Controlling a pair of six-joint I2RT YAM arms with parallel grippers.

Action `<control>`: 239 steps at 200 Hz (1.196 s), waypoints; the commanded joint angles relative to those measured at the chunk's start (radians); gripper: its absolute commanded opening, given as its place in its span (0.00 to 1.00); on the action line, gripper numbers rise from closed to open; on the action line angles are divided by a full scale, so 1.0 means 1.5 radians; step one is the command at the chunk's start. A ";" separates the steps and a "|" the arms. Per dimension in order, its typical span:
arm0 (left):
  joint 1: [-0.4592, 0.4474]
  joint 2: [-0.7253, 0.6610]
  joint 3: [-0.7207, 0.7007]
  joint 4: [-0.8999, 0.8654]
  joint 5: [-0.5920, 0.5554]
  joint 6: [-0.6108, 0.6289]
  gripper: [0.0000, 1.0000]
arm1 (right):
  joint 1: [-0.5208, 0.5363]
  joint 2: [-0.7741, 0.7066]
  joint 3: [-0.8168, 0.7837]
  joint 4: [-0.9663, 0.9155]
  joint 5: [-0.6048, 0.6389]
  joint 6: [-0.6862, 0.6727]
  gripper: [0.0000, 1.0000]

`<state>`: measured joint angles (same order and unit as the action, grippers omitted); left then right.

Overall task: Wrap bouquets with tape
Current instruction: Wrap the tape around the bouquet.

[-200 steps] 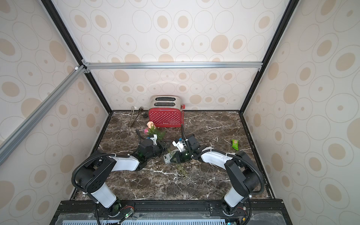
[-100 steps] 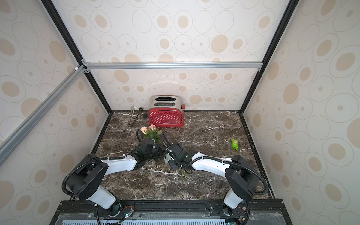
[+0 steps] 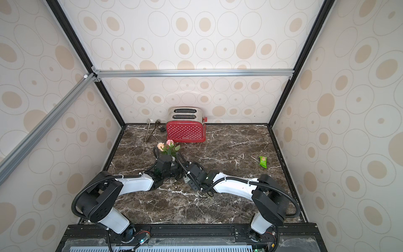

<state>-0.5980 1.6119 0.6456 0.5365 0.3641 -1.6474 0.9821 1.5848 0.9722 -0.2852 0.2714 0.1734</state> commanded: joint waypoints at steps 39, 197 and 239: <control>0.007 -0.006 -0.001 -0.007 0.015 0.028 0.00 | 0.006 -0.040 -0.007 0.036 -0.033 0.018 0.40; 0.080 -0.022 0.025 -0.105 0.052 0.333 0.00 | -0.173 0.006 -0.013 0.045 -0.232 0.210 0.45; 0.093 -0.009 0.030 -0.128 0.067 0.402 0.00 | -0.177 0.025 -0.004 0.049 -0.227 0.208 0.44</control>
<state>-0.4747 1.6039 0.6609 0.3737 0.4469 -1.1484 0.7227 1.6054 0.9333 -0.2096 -0.0746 0.4675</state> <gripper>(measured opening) 0.070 0.442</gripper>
